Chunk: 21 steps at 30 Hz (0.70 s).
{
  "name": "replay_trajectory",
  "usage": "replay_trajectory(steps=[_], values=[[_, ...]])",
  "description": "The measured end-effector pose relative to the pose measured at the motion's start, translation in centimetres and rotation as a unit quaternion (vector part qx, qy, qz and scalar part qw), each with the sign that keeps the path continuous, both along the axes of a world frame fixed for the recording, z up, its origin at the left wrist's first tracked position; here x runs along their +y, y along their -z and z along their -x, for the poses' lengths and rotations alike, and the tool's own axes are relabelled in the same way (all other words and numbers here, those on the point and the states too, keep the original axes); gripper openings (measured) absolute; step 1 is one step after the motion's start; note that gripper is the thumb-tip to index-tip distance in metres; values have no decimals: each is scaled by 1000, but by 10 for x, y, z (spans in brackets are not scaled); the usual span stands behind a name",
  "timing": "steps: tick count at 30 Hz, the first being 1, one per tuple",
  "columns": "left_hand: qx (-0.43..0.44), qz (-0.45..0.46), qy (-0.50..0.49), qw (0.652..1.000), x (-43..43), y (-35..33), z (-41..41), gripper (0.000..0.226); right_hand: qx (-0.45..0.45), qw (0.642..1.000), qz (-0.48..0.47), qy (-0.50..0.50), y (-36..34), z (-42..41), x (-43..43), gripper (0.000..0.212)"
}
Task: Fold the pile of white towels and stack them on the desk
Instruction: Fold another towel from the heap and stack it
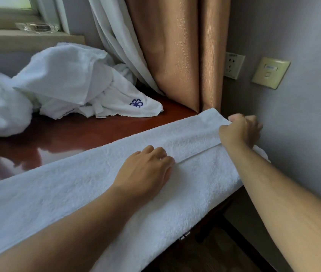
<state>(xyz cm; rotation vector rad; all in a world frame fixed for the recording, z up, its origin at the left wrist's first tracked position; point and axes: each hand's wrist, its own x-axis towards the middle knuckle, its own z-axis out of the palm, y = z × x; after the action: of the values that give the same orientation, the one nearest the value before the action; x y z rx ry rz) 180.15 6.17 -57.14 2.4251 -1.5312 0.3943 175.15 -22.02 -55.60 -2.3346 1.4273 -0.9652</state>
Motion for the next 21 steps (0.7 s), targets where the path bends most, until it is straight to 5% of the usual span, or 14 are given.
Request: replay_trajectory(steps=[2, 5, 8, 11, 16, 21], values=[[-3, 0, -8, 1000, 0, 1, 0, 35, 13, 988, 102, -113, -1, -5, 9, 28], [35, -26, -74, 996, 3, 4, -4, 55, 139, 946, 33, -290, -5, -30, 18, 46], [104, -74, -108, 986, 9, 11, -9, 67, 279, 911, -85, -291, -2, -52, 13, 63], [122, -104, -98, 982, 12, 13, -12, 70, 332, 904, -82, -256, 1, -63, 2, 63], [129, -100, -94, 982, 10, 14, -14, 72, 305, 920, -102, -225, -3, -67, -3, 59], [128, -81, -86, 985, 12, 11, -12, 68, 111, 961, -87, -239, 0, -12, 14, 33]])
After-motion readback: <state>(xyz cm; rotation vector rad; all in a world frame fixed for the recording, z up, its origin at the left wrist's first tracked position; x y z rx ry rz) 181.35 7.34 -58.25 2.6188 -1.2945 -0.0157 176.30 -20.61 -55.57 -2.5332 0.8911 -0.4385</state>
